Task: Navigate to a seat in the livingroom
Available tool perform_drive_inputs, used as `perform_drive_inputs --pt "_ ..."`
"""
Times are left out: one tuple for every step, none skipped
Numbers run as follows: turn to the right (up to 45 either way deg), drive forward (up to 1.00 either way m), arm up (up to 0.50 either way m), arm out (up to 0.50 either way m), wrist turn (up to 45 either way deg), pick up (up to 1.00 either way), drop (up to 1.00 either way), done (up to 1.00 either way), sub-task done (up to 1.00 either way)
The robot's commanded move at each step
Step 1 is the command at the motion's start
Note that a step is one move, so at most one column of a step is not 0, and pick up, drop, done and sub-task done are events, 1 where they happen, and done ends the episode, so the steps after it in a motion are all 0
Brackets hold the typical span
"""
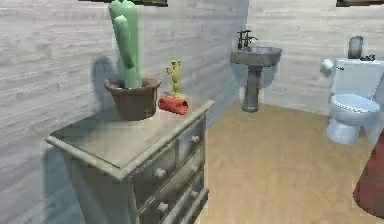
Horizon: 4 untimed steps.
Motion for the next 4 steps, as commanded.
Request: perform_drive_inputs --pt "-45.0 0.0 0.0 0.0 0.0 0.0 0.0 0.0 0.0" --pt "-45.0 0.0 0.0 0.0 0.0 0.0 0.0 0.0 0.0" --pt "-45.0 0.0 0.0 0.0 0.0 0.0 0.0 0.0 0.0" --pt "-6.0 0.0 0.0 0.0 0.0 0.0 0.0 0.0 0.0"
